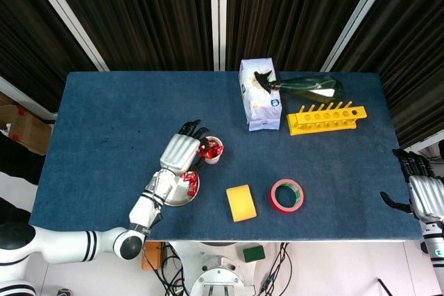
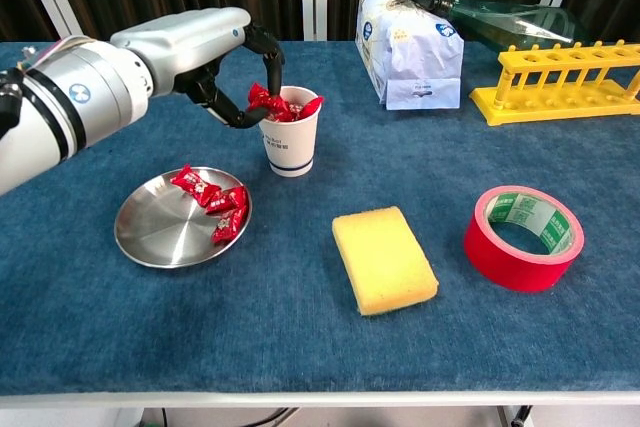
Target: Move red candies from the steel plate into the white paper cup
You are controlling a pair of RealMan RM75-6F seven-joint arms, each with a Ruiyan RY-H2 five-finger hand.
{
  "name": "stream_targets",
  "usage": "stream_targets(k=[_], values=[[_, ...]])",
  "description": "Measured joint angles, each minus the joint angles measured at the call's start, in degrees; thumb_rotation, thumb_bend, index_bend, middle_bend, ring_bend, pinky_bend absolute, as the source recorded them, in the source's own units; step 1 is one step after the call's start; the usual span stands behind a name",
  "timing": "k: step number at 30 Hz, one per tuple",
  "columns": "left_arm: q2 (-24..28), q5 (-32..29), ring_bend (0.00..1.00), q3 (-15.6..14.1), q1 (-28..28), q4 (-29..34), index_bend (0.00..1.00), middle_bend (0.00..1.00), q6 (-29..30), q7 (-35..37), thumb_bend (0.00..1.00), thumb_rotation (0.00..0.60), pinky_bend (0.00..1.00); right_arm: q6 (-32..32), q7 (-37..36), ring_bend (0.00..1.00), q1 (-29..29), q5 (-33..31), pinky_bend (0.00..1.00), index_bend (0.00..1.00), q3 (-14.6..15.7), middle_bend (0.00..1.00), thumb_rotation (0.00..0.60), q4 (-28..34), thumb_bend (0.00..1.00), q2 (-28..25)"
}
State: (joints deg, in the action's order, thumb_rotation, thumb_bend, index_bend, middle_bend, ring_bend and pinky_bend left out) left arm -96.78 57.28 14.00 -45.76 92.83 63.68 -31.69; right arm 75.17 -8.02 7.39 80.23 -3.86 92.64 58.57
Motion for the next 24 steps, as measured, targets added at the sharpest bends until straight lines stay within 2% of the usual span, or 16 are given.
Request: stream_targets(k=[10, 16, 24], values=[[-1.67, 1.85, 0.02, -0.12, -0.43, -3.08, 0.54, 0.2, 0.21, 2.16, 0.37, 0.6, 0.1, -0.07, -0.07, 0.0, 0.01, -0.11, 0.0, 0.02, -0.06, 0.05, 0.6, -0.02, 0.24, -0.01], [-2.63, 1.36, 0.02, 0.2, -0.96, -4.65, 0.48, 0.21, -0.13, 2.1, 0.37, 0.6, 0.1, 0.03, -0.31, 0.0, -0.04, -0.19, 0.0, 0.02, -0.13, 0.05, 0.6, -0.04, 0.24, -0.1], [-2.21, 1.55, 0.02, 0.07, -0.8, -4.0, 0.23, 0.2, 0.32, 1.92, 0.37, 0.6, 0.1, -0.3, -0.33, 0.0, 0.1, -0.23, 0.0, 0.02, -0.12, 0.05, 0.6, -0.2, 0.24, -0.05]])
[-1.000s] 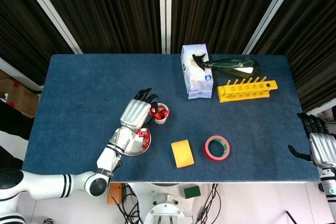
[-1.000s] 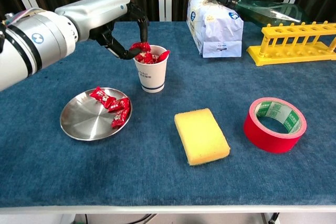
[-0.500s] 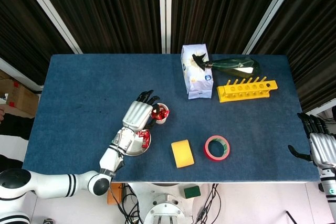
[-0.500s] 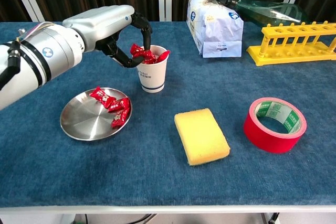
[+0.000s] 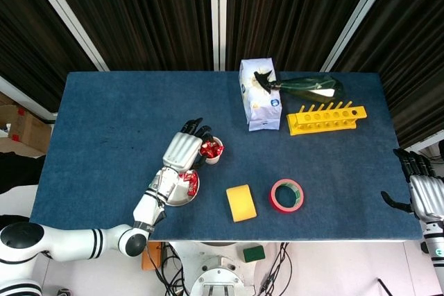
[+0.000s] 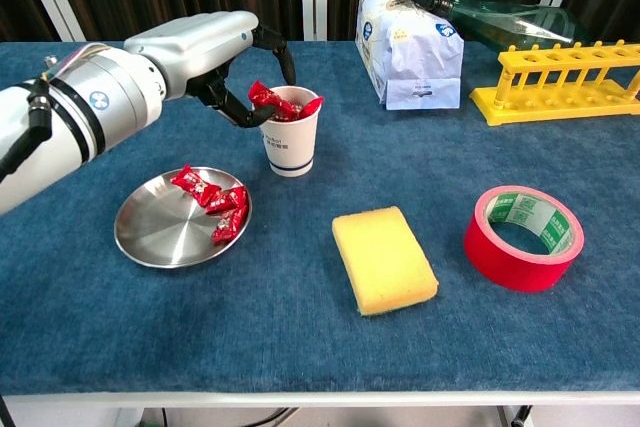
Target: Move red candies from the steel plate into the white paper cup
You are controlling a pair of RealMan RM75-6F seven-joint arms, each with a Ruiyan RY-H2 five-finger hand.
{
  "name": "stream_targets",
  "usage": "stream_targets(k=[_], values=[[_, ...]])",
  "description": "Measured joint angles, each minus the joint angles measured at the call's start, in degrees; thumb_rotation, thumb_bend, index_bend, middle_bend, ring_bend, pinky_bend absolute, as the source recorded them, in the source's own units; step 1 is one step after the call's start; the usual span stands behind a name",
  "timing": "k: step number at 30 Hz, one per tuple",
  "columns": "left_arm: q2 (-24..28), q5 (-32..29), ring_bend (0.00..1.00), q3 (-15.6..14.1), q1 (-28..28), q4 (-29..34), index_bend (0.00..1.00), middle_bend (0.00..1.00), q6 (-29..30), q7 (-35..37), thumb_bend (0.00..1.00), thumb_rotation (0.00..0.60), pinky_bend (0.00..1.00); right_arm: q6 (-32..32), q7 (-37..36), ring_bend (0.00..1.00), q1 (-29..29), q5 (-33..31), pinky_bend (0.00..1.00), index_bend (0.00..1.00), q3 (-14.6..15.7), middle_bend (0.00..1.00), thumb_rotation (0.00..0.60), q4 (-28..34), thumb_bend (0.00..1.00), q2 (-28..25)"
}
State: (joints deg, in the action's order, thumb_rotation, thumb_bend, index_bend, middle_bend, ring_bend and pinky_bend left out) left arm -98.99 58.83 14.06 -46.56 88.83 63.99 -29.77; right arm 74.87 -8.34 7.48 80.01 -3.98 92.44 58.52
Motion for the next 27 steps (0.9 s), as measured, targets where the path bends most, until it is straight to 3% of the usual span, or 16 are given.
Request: stream_targets(k=[10, 18, 22, 27], values=[[2.17, 3.4, 0.02, -1.27, 1.58, 3.44, 0.17, 0.2, 2.52, 0.68, 0.36, 0.6, 0.1, 0.06, 0.8, 0.0, 0.02, -0.08, 0.0, 0.02, 0.04, 0.05, 0.6, 0.16, 0.24, 0.24], [7.34, 7.43, 0.02, -3.49, 5.39, 11.02, 0.18, 0.18, 6.72, 1.95, 0.35, 0.6, 0.1, 0.03, 1.06, 0.0, 0.05, -0.03, 0.0, 0.02, 0.1, 0.05, 0.6, 0.18, 0.24, 0.34], [13.0, 11.8, 0.02, -6.75, 9.78, 15.18, 0.19, 0.14, 10.45, 4.79, 0.35, 0.6, 0.12, 0.14, 0.92, 0.0, -0.01, -0.07, 0.0, 0.02, 0.06, 0.05, 0.6, 0.21, 0.24, 0.29], [20.73, 17.91, 0.02, -13.37, 17.62, 15.69, 0.19, 0.12, 16.08, 13.18, 0.27, 0.6, 0.13, 0.47, 1.48, 0.0, -0.09, -0.5, 0.0, 0.02, -0.18, 0.02, 0.6, 0.24, 0.24, 0.75]])
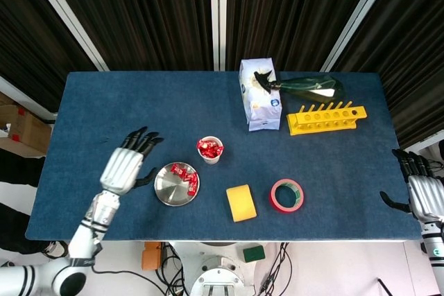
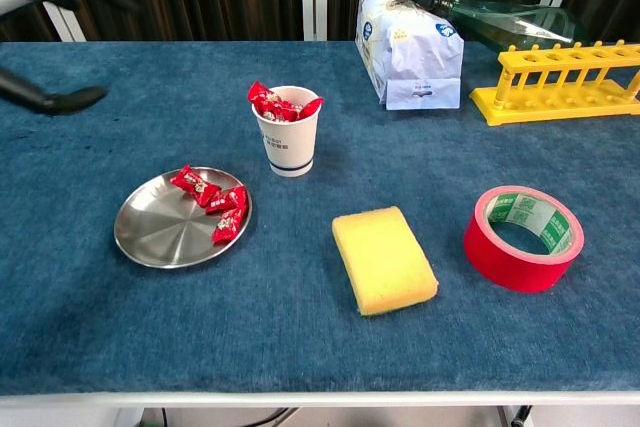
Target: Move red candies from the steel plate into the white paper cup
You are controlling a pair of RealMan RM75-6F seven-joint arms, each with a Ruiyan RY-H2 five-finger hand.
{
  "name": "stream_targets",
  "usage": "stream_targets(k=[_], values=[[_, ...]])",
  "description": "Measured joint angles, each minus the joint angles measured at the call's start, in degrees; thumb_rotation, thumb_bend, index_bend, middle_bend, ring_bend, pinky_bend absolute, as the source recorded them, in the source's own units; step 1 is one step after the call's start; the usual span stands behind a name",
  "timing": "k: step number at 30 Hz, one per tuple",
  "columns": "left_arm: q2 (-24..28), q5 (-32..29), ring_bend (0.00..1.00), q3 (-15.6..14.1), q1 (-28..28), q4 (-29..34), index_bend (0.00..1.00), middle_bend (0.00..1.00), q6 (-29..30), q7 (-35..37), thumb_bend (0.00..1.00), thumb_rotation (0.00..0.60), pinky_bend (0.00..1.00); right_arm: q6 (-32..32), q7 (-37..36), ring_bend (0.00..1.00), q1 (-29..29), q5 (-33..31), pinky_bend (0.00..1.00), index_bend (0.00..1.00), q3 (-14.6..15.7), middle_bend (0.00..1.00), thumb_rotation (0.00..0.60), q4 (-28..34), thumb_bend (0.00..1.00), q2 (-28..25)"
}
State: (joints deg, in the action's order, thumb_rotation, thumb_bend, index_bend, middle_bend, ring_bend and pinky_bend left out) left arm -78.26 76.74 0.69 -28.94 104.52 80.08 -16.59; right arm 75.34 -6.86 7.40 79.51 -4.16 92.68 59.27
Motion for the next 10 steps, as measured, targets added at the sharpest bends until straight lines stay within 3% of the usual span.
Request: stream_targets(k=[5, 10], values=[[3.61, 3.52, 0.01, -5.42, 8.09, -6.55, 0.15, 0.06, 4.76, 6.58, 0.16, 0.598, 0.11, 2.99, 1.49, 0.0, -0.4, 0.0, 0.0, 0.01, -0.87, 0.0, 0.6, -0.72, 0.24, 1.9], [5.51, 5.82, 0.0, -7.91, 12.93, -15.31, 0.1, 0.04, 9.2, 8.09, 0.09, 0.482, 0.1, 5.49, 4.85, 0.0, -0.74, 0.12, 0.0, 0.0, -1.54, 0.0, 0.6, -2.57, 0.24, 4.57]])
